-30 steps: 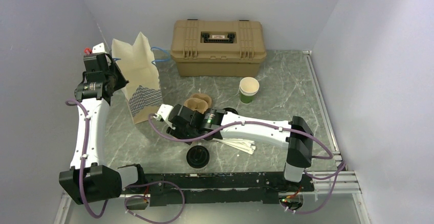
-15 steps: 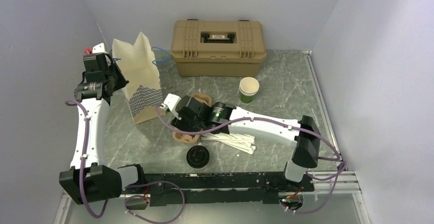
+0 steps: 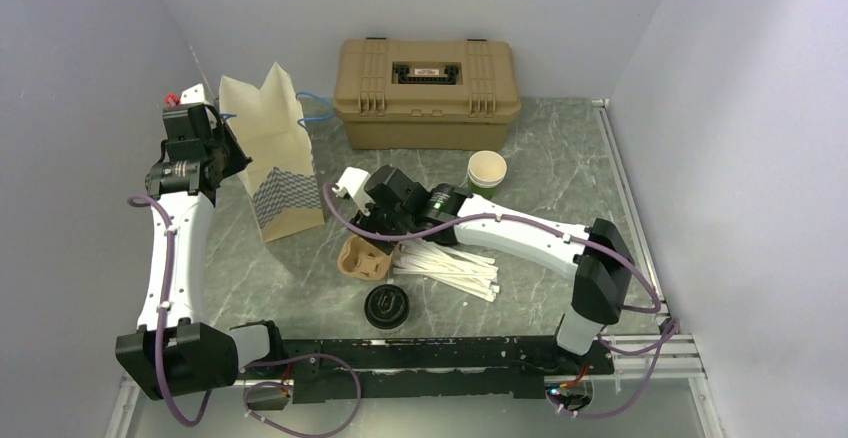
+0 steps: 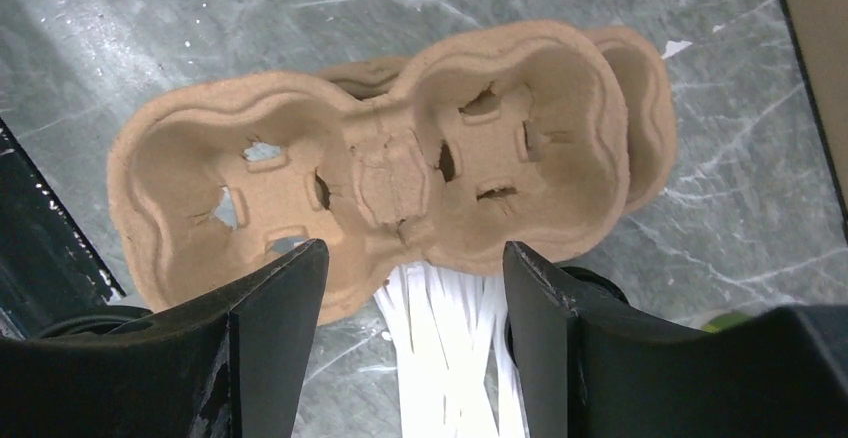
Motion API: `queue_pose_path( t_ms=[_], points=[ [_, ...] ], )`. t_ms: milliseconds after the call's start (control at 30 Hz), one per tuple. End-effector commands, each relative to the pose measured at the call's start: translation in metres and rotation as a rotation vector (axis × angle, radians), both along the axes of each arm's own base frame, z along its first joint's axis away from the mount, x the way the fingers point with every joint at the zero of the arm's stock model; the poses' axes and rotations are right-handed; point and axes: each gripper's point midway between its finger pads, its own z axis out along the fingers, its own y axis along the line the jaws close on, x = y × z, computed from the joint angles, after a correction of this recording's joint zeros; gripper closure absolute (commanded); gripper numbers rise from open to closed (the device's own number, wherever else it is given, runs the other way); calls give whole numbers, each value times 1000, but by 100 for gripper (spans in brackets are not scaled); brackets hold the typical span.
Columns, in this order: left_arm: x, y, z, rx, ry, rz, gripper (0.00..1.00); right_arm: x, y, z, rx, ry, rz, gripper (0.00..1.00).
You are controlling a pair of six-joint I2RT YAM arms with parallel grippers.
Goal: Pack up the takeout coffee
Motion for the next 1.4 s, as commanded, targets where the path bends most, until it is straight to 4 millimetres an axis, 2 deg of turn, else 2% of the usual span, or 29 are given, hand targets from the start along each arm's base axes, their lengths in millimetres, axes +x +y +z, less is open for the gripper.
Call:
queue_pose_path(
  t_ms=[0,300,467,767,933,1033,1133,1367],
  points=[
    [7,0,13,-3,-64,-6,100,3,16,3,52,-1,45,31],
    [7,0,13,-3,-64,-6,100,8,27,-14,45,32,54,32],
    [7,-1,14,-6,-66,-8,100,15,27,-23,31,42,43,39],
    [7,-1,13,-7,-63,-12,100,11,33,-31,30,72,70,53],
    [7,-1,14,-7,-64,-12,100,10,33,-30,31,71,76,78],
    [8,-2,13,-10,-62,-17,100,9,32,-28,34,69,76,88],
    [9,-3,13,-10,-63,-24,100,9,30,-23,37,65,71,93],
    [13,-11,16,-19,-88,-79,100,10,23,0,76,26,49,96]
  ],
)
